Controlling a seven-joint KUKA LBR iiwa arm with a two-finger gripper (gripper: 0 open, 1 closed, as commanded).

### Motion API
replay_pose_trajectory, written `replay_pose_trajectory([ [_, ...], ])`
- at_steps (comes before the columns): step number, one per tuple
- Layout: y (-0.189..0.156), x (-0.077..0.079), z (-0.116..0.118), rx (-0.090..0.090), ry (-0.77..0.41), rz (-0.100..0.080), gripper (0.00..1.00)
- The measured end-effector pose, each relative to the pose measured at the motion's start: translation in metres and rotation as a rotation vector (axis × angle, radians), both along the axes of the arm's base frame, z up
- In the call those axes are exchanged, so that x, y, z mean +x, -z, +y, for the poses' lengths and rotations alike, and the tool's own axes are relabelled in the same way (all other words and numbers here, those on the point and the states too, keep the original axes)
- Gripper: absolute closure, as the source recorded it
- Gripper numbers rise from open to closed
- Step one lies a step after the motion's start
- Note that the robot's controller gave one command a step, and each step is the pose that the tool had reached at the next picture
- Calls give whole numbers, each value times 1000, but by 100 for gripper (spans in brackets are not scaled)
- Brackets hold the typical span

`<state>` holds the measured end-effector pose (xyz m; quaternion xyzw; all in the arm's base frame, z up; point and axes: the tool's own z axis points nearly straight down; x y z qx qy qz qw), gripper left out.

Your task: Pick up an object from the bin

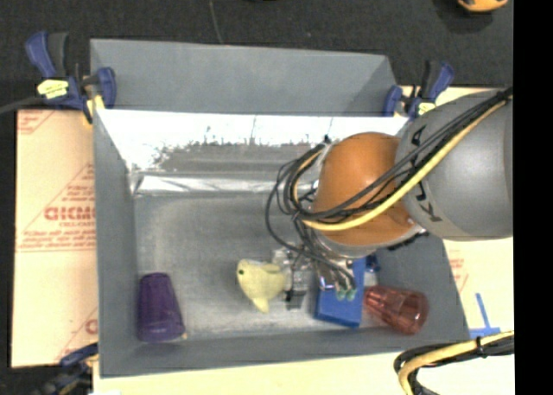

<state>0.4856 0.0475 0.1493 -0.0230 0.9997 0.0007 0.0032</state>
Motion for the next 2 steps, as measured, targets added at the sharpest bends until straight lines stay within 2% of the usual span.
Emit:
replay_pose_trajectory([
  [1, -10, 0, 0, 0, 0, 0, 100],
  [2, -43, -2, 0, -1, 1, 9, 100],
])
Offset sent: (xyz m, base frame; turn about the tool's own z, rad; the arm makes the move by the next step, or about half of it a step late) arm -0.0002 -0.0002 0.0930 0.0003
